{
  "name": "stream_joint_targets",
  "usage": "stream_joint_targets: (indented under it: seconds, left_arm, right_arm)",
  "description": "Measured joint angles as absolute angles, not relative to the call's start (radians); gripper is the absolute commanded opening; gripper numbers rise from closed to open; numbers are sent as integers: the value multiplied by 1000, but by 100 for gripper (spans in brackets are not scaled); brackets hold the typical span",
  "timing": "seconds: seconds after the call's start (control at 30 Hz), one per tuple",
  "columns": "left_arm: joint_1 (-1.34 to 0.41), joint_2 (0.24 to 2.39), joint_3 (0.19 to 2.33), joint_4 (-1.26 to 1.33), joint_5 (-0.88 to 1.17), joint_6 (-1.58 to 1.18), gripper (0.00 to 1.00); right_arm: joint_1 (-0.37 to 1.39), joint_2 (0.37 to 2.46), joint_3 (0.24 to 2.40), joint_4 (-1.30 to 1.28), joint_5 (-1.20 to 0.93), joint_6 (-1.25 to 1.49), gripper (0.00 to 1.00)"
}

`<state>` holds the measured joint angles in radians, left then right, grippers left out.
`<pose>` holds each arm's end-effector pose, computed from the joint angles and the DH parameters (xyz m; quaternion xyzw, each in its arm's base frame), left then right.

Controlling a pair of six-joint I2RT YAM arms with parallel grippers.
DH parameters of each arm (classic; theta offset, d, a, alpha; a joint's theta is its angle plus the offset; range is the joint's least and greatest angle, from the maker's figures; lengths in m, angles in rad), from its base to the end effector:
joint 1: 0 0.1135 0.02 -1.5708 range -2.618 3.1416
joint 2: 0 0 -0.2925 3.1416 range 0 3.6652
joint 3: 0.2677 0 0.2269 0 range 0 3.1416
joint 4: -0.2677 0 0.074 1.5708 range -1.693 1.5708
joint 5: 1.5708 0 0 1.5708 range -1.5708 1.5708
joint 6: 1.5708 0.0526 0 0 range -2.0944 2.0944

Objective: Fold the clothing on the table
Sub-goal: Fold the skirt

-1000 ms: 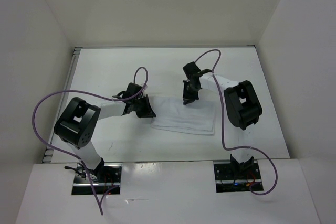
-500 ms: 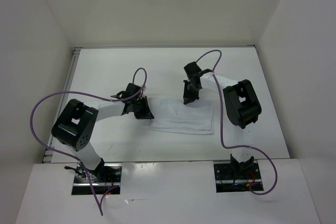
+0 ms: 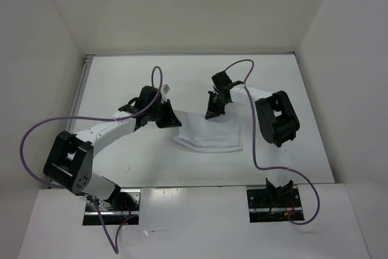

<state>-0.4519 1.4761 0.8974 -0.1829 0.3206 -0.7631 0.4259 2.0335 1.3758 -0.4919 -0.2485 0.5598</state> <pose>0.2609 -0.1451 0.2497 -0.0786 0.9062 -0.3423 0.2353 0.3694 0.1818 0.1749 0.0391 0.9699 0.2049 0.1254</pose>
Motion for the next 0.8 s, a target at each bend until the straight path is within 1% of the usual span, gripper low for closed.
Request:
stream_joint_targets:
  seconds: [0.2,0.33,0.6,0.8]
  left_arm:
    - [-491,1429,1026,-167,377,-769,0]
    - [-521,1440,1037,-142,404,-797,0]
    - [-617,1543,1043,-102,428,-838,0]
    - [-671,1658,1103,-79,433,-846,0]
  right_arm:
    - [469,2056,1371,-410,-308,599,11]
    - [504,2067,1361,-360,-356,633,11]
    - [527,2097,1361,-305,-446,690,11]
    - [528,2106,1356,-281,-490,717,11]
